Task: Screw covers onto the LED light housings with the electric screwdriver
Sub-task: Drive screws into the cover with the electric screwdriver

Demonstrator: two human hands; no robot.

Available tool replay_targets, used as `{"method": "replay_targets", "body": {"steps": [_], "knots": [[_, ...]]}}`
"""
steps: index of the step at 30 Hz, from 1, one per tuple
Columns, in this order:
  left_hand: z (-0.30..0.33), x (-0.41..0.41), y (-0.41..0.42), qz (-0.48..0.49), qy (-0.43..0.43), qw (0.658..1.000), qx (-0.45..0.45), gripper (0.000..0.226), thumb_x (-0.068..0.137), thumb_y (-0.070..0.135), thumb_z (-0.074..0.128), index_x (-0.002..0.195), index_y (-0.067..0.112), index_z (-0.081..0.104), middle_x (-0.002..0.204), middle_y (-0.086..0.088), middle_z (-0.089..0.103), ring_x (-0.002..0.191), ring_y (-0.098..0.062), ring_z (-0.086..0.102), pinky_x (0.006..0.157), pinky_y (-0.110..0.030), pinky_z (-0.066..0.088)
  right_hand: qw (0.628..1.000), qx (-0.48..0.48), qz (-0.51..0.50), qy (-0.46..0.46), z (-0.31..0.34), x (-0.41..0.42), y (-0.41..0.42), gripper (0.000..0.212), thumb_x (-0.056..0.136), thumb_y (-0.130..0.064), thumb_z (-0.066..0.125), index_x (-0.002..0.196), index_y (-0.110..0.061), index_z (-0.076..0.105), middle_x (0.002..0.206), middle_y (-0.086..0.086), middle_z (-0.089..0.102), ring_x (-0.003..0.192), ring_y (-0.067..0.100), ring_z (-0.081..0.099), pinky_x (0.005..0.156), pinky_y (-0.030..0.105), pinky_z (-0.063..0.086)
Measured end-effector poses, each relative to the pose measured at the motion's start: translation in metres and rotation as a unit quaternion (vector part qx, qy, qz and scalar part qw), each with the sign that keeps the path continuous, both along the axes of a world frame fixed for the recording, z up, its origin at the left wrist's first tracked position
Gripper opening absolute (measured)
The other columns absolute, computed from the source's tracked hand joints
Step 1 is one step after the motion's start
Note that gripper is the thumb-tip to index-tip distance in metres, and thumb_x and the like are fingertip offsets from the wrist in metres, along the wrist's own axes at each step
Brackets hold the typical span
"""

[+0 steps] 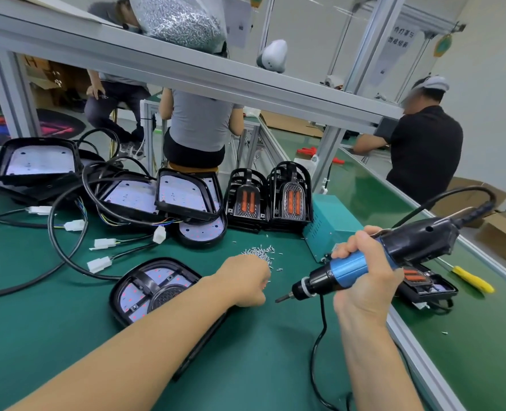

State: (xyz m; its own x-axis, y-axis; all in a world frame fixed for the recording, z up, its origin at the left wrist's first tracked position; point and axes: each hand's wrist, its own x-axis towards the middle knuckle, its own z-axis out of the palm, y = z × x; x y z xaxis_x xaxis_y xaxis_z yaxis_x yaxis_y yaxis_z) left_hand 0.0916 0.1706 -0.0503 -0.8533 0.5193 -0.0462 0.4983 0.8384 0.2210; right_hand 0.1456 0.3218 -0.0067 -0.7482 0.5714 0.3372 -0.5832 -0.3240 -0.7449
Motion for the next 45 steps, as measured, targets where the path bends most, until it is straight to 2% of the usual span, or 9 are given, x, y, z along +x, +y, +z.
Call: {"method": "replay_targets", "body": {"steps": [3,6,8,13,18,24,41,43,45], "knots": [[0.006,0.004,-0.016,0.083,-0.060,0.969,0.227,0.011,0.073,0.006,0.062,0.068,0.015,0.064,0.061,0.008,0.060,0.060,-0.010,0.056,0.057,-0.022,0.047,1.000,-0.011,0.010,0.005,0.005,0.003,-0.002,0.013,0.074,-0.006,0.062,0.080,-0.017,0.057,0.058,0.001,0.048,0.048,0.017,0.048,0.054,0.026,0.044],[0.013,0.014,-0.039,0.149,-0.184,0.851,0.469,0.012,0.078,-0.004,0.065,0.082,0.007,0.070,0.059,0.001,0.063,0.050,-0.009,0.056,0.051,-0.020,0.049,0.999,-0.029,0.028,0.012,0.011,0.006,-0.007,0.013,0.073,-0.007,0.060,0.080,-0.017,0.055,0.061,0.002,0.045,0.048,0.016,0.046,0.054,0.025,0.043],[0.016,0.021,-0.055,0.168,-0.222,0.775,0.567,0.013,0.083,-0.005,0.064,0.086,0.006,0.071,0.063,-0.005,0.066,0.052,-0.009,0.059,0.053,-0.019,0.051,0.998,-0.044,0.048,0.023,0.017,0.007,-0.014,0.014,0.072,-0.008,0.059,0.082,-0.017,0.053,0.058,0.000,0.045,0.048,0.014,0.046,0.054,0.024,0.043],[0.013,0.039,-0.088,0.226,-0.259,0.664,0.664,0.012,0.090,-0.006,0.055,0.087,0.000,0.066,0.073,-0.009,0.069,0.057,-0.012,0.064,0.054,-0.019,0.054,0.990,-0.079,0.106,0.050,0.029,0.009,-0.040,0.015,0.073,-0.010,0.056,0.084,-0.018,0.050,0.055,-0.004,0.046,0.047,0.011,0.044,0.054,0.022,0.041],[0.009,0.053,-0.111,0.248,-0.308,0.529,0.751,0.008,0.089,-0.001,0.054,0.094,0.001,0.060,0.080,-0.010,0.073,0.062,-0.013,0.069,0.053,-0.022,0.056,0.983,-0.099,0.140,0.061,0.039,0.007,-0.069,0.015,0.072,-0.012,0.056,0.084,-0.018,0.049,0.054,-0.005,0.045,0.047,0.011,0.044,0.054,0.021,0.041],[0.004,0.066,-0.126,0.236,-0.356,0.433,0.794,0.021,0.069,0.007,0.064,0.090,0.007,0.061,0.070,-0.005,0.064,0.056,-0.011,0.057,0.047,-0.020,0.052,0.974,-0.123,0.173,0.076,0.046,0.005,-0.101,0.014,0.072,-0.012,0.056,0.084,-0.017,0.050,0.055,-0.005,0.045,0.046,0.010,0.043,0.053,0.020,0.041],[-0.004,0.076,-0.135,0.235,-0.342,0.428,0.803,0.016,0.066,-0.001,0.065,0.081,-0.001,0.071,0.070,-0.012,0.068,0.053,-0.013,0.061,0.050,-0.021,0.055,0.971,-0.113,0.195,0.075,0.043,-0.003,-0.129,0.012,0.074,-0.011,0.057,0.082,-0.018,0.052,0.057,-0.005,0.047,0.048,0.010,0.046,0.055,0.021,0.043],[-0.004,0.077,-0.138,0.236,-0.332,0.445,0.798,0.016,0.065,-0.001,0.066,0.079,-0.001,0.074,0.070,-0.012,0.068,0.053,-0.013,0.061,0.051,-0.021,0.055,0.971,-0.111,0.199,0.075,0.042,-0.004,-0.131,0.012,0.074,-0.011,0.057,0.082,-0.018,0.052,0.057,-0.005,0.047,0.048,0.010,0.045,0.055,0.021,0.044],[-0.003,0.077,-0.140,0.249,-0.302,0.494,0.776,0.015,0.070,-0.001,0.067,0.084,-0.001,0.073,0.070,-0.011,0.067,0.054,-0.012,0.060,0.052,-0.021,0.055,0.970,-0.108,0.203,0.071,0.040,-0.007,-0.133,0.012,0.074,-0.011,0.057,0.082,-0.018,0.052,0.057,-0.004,0.047,0.047,0.011,0.045,0.054,0.021,0.043]]}}
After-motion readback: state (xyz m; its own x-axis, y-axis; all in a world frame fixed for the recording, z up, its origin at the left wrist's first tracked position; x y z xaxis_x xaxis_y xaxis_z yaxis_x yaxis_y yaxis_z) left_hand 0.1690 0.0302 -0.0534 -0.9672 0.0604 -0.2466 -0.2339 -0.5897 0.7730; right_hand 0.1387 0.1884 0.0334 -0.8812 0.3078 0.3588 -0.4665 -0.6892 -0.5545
